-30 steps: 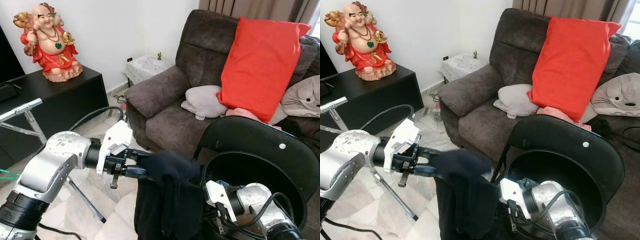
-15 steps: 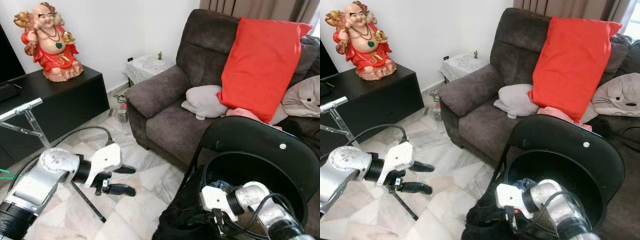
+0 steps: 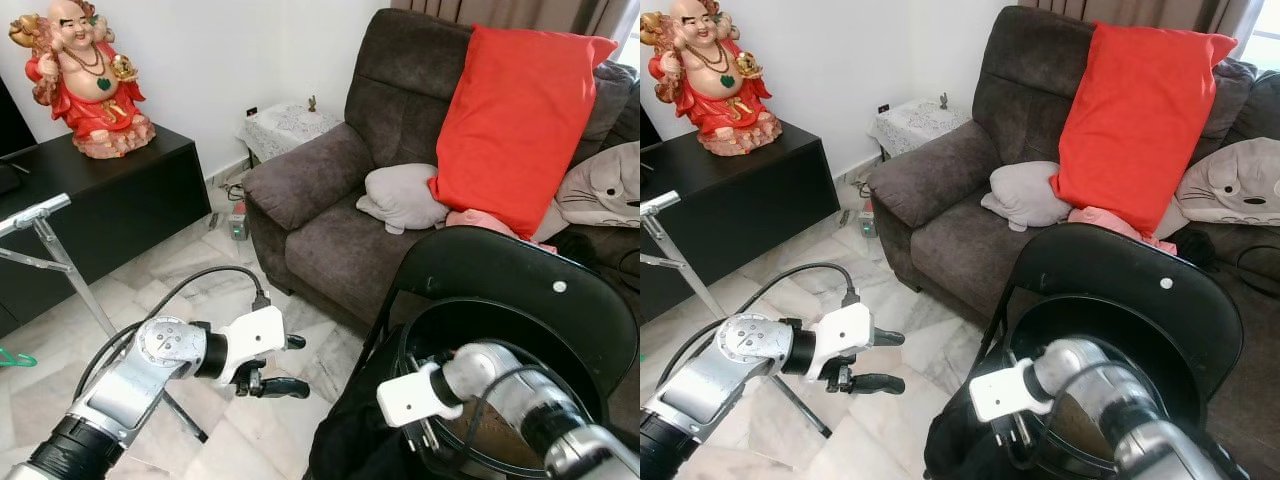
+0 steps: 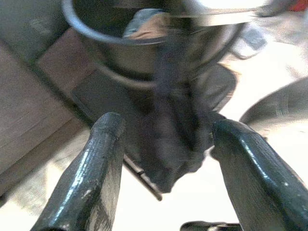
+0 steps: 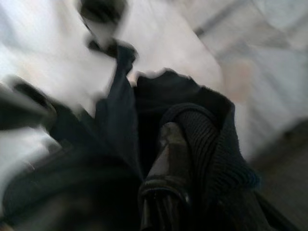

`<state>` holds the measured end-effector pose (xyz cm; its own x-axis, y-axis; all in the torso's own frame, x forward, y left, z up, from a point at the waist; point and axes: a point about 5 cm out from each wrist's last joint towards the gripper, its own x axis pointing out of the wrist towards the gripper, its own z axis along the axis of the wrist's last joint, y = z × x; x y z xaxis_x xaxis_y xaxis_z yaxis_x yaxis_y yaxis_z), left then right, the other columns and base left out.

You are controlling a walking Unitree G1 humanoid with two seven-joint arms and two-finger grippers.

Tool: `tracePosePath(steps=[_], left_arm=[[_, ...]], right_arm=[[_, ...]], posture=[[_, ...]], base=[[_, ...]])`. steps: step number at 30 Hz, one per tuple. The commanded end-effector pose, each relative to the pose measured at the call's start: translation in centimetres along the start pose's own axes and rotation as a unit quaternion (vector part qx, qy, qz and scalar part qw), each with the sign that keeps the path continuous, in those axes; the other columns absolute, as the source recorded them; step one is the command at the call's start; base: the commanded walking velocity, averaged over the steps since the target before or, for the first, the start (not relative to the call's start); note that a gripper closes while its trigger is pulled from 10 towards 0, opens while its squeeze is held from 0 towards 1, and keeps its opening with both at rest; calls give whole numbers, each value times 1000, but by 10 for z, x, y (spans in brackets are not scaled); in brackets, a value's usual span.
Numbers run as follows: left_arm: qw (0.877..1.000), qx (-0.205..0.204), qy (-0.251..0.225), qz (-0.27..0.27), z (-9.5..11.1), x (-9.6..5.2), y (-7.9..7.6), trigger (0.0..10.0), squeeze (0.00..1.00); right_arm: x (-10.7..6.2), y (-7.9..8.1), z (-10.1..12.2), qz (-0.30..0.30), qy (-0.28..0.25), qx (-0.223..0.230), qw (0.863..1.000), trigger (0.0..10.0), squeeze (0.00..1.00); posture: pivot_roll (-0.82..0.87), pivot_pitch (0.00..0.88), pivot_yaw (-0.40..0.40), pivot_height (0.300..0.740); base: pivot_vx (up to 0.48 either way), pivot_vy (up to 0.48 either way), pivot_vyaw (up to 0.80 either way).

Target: Hang hanger

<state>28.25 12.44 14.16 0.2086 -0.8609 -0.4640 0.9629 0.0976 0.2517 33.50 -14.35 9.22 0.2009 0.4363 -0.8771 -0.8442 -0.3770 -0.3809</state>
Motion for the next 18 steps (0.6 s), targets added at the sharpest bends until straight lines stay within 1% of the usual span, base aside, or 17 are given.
tracePosePath(steps=[1, 2, 3, 4, 5, 7, 8, 10, 11, 12, 13, 14, 16, 18], left_arm=[[1000, -1, -4, -15, 2, 2, -4, 10000, 0], [1000, 2, -14, -9, 3, 7, -5, 10000, 0], [1000, 3, -17, -6, 3, 10, -5, 10000, 0], [1000, 3, -17, -6, 3, 10, -5, 10000, 0], [1000, -1, -23, 20, 1, 17, -2, 10000, 0], [998, -14, -31, 45, -2, 23, 0, 10000, 0], [997, -26, -28, 73, -6, 26, 3, 10000, 0], [991, -41, -32, 122, -12, 29, 8, 10000, 0], [991, -41, -32, 122, -12, 29, 8, 10000, 0], [981, -63, -42, 179, -17, 30, 14, 10000, 0], [977, -67, -47, 198, -19, 31, 14, 10000, 0], [974, -74, -49, 207, -21, 31, 14, 10000, 0], [974, -80, -48, 208, -25, 33, 10, 10000, 0], [974, -89, -47, 203, -28, 33, 7, 10000, 0]], right_arm=[[-5, -13, 5, -27, 9, -26, 999, 0, 0], [-10, -31, 13, -53, 20, -53, 997, 0, 0], [-12, -37, 17, -63, 21, -61, 996, 0, 0], [-12, -37, 17, -63, 21, -61, 996, 0, 0], [-15, -52, 31, -93, -1, -64, 994, 0, 0], [-16, -60, 39, -113, -16, -61, 992, 0, 0], [-15, -62, 41, -129, -30, -43, 990, 0, 0], [-12, -61, 40, -147, -50, -10, 988, 0, 0], [-12, -61, 40, -147, -50, -10, 988, 0, 0], [-7, -54, 37, -153, -68, 18, 986, 0, 0], [-4, -50, 35, -152, -77, 31, 985, 0, 0], [-3, -47, 35, -154, -87, 43, 983, 0, 0], [-1, -44, 34, -160, -102, 60, 980, 0, 0], [3, -37, 29, -165, -96, 73, 979, 0, 0]], posture=[[15, 46, 14, 740], [14, 46, 14, 740], [14, 46, 14, 740], [14, 46, 14, 740], [20, 46, 12, 740], [21, 45, 12, 740], [23, 43, 7, 740], [28, 43, 6, 740], [28, 43, 6, 740], [29, 44, 3, 740], [24, 50, 7, 740], [20, 52, 7, 740], [15, 52, 9, 740], [11, 52, 11, 740]], base=[[0, 0, 0], [0, 0, 0], [0, 0, 0], [0, 0, 0], [0, 0, 0], [0, 0, 0], [0, 0, 0], [0, 0, 0], [0, 0, 0], [0, 0, 0], [0, 0, 0], [0, 0, 0], [0, 0, 0], [0, 0, 0]])
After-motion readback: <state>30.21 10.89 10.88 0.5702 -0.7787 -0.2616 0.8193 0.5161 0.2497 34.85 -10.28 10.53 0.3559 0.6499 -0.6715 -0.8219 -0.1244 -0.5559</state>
